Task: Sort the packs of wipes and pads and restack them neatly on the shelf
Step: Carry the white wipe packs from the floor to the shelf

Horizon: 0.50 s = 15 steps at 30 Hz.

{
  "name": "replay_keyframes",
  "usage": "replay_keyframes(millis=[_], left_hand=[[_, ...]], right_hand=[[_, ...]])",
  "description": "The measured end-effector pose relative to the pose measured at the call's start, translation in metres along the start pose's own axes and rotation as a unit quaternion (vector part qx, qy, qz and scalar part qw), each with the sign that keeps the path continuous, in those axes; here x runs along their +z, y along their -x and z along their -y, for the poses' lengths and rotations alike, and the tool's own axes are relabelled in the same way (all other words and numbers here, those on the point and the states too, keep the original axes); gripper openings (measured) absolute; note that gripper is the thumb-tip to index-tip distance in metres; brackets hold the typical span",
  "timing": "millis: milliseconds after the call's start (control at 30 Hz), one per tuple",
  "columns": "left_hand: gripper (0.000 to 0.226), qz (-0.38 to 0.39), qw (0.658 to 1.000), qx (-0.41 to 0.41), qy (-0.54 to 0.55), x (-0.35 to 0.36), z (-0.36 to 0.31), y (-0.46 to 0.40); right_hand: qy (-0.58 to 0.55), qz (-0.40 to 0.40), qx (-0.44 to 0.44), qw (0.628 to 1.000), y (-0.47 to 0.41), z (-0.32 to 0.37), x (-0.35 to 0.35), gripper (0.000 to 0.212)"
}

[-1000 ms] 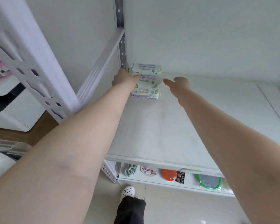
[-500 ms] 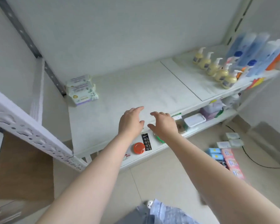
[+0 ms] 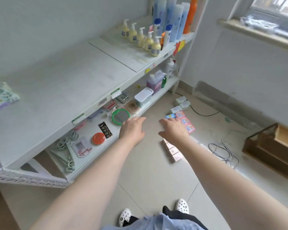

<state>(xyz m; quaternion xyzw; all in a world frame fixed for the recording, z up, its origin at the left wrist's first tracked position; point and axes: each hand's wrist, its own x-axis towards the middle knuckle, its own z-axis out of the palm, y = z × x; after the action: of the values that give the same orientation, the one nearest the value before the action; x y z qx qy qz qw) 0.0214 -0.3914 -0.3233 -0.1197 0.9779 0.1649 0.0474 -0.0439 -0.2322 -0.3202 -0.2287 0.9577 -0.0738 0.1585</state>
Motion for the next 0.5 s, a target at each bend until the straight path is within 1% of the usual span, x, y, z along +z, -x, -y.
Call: replay_keyframes(millis=[133, 233, 433, 500], left_hand=[[0.06, 0.018, 1.0, 0.001, -0.004, 0.028, -0.057, -0.022], [0.06, 0.04, 0.999, -0.021, 0.009, 0.06, -0.112, -0.037], [0.057, 0.09, 0.986, -0.061, 0.124, 0.144, -0.246, -0.042], [0.058, 0.118, 0.984, -0.054, 0.125, 0.164, -0.279, -0.043]], right_hand=[[-0.004, 0.001, 0.017, 1.0, 0.007, -0.074, -0.013, 0.056], [0.0, 0.019, 0.027, 0.999, 0.017, -0.145, -0.016, 0.053], [0.006, 0.068, 0.064, 0.996, 0.045, -0.287, -0.018, 0.058], [0.001, 0.077, 0.082, 0.994, 0.047, -0.322, -0.019, 0.058]])
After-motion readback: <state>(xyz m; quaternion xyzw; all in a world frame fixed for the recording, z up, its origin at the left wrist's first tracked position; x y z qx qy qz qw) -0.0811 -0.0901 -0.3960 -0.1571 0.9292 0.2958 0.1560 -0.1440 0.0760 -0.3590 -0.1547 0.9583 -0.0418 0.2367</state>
